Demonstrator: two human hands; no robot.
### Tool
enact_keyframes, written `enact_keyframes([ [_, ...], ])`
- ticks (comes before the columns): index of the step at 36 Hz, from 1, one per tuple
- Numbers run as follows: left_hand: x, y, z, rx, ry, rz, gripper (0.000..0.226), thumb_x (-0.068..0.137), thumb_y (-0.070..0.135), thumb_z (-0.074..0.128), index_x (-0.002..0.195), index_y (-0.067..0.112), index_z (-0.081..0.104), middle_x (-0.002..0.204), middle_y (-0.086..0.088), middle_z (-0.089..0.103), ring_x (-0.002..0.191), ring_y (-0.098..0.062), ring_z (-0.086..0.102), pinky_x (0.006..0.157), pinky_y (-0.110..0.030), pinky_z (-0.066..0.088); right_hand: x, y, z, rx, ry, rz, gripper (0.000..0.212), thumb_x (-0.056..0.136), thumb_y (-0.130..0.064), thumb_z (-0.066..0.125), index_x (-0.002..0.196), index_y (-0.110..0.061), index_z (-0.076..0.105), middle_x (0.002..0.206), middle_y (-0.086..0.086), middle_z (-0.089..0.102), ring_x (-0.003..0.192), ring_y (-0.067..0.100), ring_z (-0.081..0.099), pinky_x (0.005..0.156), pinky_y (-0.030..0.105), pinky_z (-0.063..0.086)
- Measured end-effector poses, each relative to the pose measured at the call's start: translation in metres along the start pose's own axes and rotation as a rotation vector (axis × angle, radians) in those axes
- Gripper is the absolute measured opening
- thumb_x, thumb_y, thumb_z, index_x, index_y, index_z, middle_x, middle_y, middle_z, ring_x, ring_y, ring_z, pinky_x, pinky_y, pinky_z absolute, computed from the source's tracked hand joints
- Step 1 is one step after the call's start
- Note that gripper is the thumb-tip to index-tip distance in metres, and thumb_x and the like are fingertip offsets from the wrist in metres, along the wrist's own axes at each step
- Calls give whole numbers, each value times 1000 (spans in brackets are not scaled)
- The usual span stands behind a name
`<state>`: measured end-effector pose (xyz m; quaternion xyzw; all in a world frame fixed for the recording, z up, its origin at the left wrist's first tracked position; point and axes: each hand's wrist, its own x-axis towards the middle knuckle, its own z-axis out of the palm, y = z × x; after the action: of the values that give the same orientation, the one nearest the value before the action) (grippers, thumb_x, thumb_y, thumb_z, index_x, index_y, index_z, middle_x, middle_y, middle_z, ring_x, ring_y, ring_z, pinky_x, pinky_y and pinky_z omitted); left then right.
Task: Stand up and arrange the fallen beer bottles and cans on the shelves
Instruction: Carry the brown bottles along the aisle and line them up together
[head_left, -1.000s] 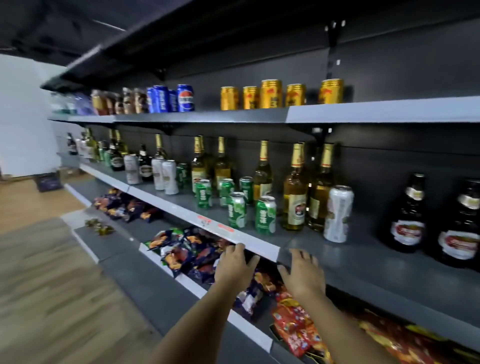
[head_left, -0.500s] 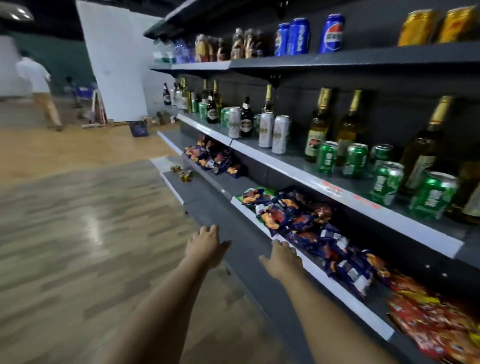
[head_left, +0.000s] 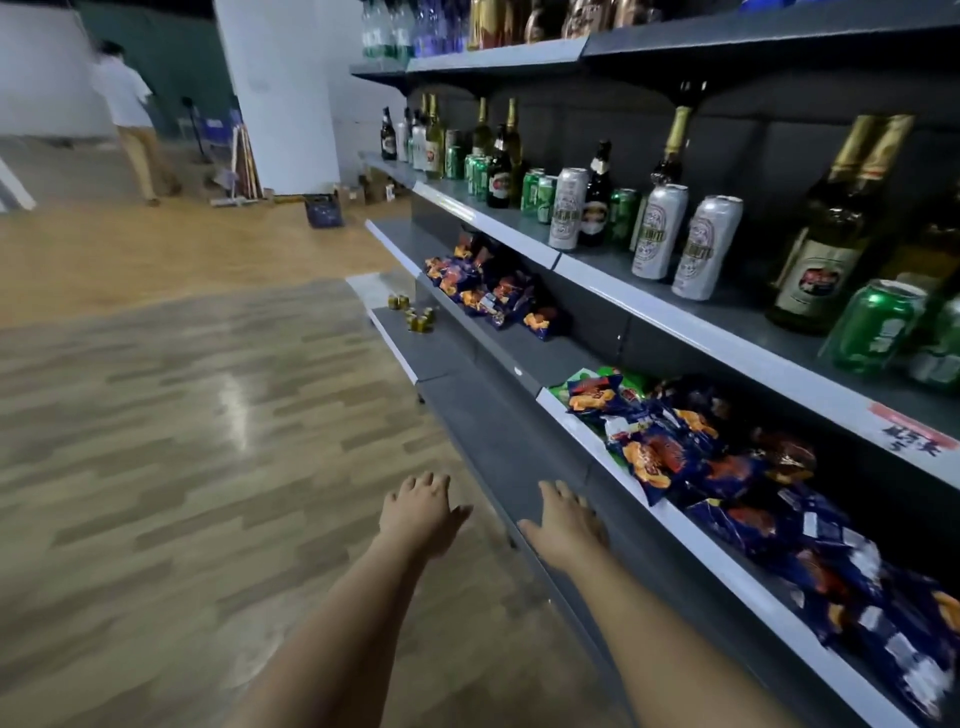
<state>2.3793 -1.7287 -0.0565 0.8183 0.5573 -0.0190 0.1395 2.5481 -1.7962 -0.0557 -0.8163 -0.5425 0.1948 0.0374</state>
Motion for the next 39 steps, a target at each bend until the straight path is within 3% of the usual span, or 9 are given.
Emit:
enact_keyframes([
  [5,80,-2,-26,30,27,10,59,98,54,37,144,17,35,152,-5,35,139,-27,34,110,-42,34,82,-12,-28,14,54,-8,67,99,-43,46,154,-17,16,161,2,15,144,27,21,112,41,29],
  [11,173,1,-75,62,56,43,60,99,53,37,146,16,33,157,-4,29,142,-26,30,112,-42,31,178,-28,-85,-3,158,-4,59,97,-44,49,146,-15,31,151,6,33,137,28,33,106,41,36],
  [21,319,-13,-122,43,98,109,59,97,56,39,140,16,42,151,-2,38,137,-25,37,109,-42,36,306,-52,-157,-45,320,43,58,98,-44,49,144,-14,32,150,7,35,135,29,34,106,40,33],
  [30,458,-31,-172,13,98,252,63,100,51,39,149,14,30,158,-3,27,144,-24,26,114,-43,28,406,-82,-226,75,622,288,56,94,-43,55,138,-13,39,139,9,47,128,30,42,98,39,39],
  [39,565,-11,-214,-25,62,430,60,99,50,38,147,14,33,155,-3,31,141,-26,30,111,-44,32,466,-87,-272,234,703,534,67,89,-47,62,138,-12,33,139,13,46,128,33,43,95,39,41],
])
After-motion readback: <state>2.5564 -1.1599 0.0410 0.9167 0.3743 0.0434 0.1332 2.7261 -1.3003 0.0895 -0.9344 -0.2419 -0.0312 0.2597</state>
